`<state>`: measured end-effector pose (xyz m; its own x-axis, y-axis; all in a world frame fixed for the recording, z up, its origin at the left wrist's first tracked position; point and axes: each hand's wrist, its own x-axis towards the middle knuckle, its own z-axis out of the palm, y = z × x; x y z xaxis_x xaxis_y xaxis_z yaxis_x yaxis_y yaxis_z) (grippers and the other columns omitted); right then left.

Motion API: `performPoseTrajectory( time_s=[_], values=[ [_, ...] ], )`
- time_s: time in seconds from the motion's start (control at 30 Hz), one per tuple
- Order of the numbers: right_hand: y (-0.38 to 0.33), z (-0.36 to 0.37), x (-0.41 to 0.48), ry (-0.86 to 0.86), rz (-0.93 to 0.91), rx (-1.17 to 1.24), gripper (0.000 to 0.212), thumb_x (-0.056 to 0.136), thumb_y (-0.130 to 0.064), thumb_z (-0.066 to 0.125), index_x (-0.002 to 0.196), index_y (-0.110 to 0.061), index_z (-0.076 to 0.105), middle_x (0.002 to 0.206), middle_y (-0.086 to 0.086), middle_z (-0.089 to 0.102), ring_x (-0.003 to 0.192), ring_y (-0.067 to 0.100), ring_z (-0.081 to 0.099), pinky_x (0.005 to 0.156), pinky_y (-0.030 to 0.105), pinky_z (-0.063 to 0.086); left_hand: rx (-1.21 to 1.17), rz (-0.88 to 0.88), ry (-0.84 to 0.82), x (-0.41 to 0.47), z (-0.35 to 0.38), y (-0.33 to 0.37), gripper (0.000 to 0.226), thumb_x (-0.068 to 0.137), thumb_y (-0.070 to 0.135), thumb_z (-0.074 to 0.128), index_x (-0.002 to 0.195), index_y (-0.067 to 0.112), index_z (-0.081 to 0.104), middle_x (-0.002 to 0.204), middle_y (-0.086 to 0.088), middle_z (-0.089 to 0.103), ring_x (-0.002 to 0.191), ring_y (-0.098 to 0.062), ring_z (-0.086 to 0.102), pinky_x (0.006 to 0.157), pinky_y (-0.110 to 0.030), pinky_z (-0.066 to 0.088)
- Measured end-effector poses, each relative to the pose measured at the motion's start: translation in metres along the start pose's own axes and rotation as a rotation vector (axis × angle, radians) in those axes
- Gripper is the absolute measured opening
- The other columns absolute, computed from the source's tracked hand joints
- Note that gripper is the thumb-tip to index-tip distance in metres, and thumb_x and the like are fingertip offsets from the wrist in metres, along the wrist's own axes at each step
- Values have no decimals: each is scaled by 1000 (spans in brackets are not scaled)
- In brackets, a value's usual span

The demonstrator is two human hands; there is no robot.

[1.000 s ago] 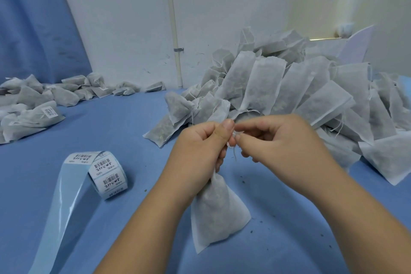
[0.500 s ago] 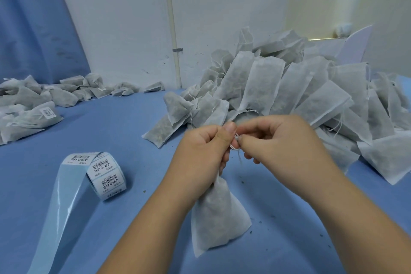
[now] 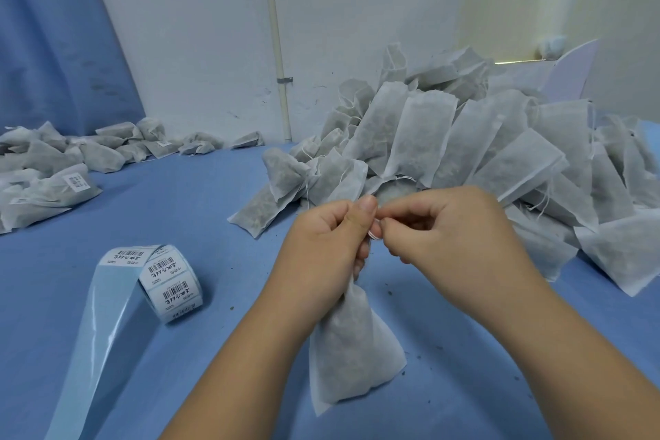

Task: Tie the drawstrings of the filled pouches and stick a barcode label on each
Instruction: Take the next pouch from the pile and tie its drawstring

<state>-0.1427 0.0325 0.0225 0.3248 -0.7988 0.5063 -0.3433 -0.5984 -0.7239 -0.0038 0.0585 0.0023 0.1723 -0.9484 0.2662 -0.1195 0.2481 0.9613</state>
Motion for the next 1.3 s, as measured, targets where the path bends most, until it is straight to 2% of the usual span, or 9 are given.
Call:
performPoseTrajectory(
  time_s=[0.07, 0.13, 0.3, 0.43, 0.63, 0.8, 0.9, 1.07, 1.3],
  values=[
    [0, -2, 1, -53, 31, 44, 13, 77, -25, 68, 71, -34, 74, 60, 4, 64, 63, 29, 59, 55, 36, 46, 1, 1, -26, 0, -1, 1, 41, 95, 39, 56, 57, 27, 64, 50, 8, 49, 43, -7, 42, 45, -16, 37],
    [1, -6, 3, -97, 71, 86, 11, 76, -24, 67, 72, -32, 75, 62, 4, 67, 63, 25, 63, 58, 34, 51, 21, 2, -50, -1, -3, 2, 41, 96, 39, 56, 57, 27, 63, 51, 8, 48, 44, -8, 41, 45, -16, 37],
    [4, -11, 7, -194, 199, 216, 18, 77, -14, 66, 69, -25, 77, 64, -3, 70, 55, 5, 63, 54, 18, 50, 69, -36, -96, -1, -6, 6, 43, 94, 42, 55, 53, 29, 61, 48, 10, 47, 42, -7, 41, 44, -14, 36],
    [9, -11, 8, -277, 298, 315, 11, 75, -16, 68, 69, -18, 78, 61, -2, 67, 53, 7, 57, 54, 20, 46, 137, -28, -90, -1, -7, 6, 42, 94, 42, 56, 56, 27, 60, 47, 9, 45, 43, -9, 39, 44, -18, 34],
    [11, -7, 11, -313, 471, 499, 9, 74, -8, 63, 66, -7, 68, 56, 3, 55, 45, 11, 44, 43, 21, 38, 178, -15, -81, -2, -7, 7, 38, 89, 48, 59, 57, 27, 60, 46, 7, 46, 45, -11, 39, 44, -21, 33],
    [12, -7, 13, -392, 573, 662, 23, 75, -8, 61, 54, -15, 66, 57, 1, 47, 46, 10, 35, 41, 21, 30, 162, 25, -75, -3, -7, 8, 36, 71, 60, 59, 55, 28, 61, 46, 9, 46, 43, -9, 38, 43, -17, 34],
    [15, -7, 14, -441, 616, 758, 29, 79, -6, 56, 53, -16, 66, 58, 0, 45, 45, 10, 34, 41, 20, 29, 169, 42, -80, -3, -7, 8, 35, 69, 60, 58, 53, 29, 61, 45, 10, 48, 42, -8, 39, 43, -16, 33],
    [12, -8, 15, -516, 650, 882, 5, 63, -14, 62, 59, -13, 65, 58, -1, 42, 43, 7, 32, 39, 18, 28, 76, -3, -151, -2, -11, 10, 30, 70, 55, 61, 56, 29, 67, 55, 7, 56, 46, -9, 43, 47, -18, 37],
    [15, -10, 17, -532, 702, 952, 7, 68, -17, 59, 72, -11, 56, 58, -5, 37, 41, 5, 30, 38, 16, 28, 28, -6, -221, -3, -17, 14, 20, 71, 44, 69, 66, 25, 73, 64, 4, 65, 52, -8, 49, 52, -15, 42]
  ],
)
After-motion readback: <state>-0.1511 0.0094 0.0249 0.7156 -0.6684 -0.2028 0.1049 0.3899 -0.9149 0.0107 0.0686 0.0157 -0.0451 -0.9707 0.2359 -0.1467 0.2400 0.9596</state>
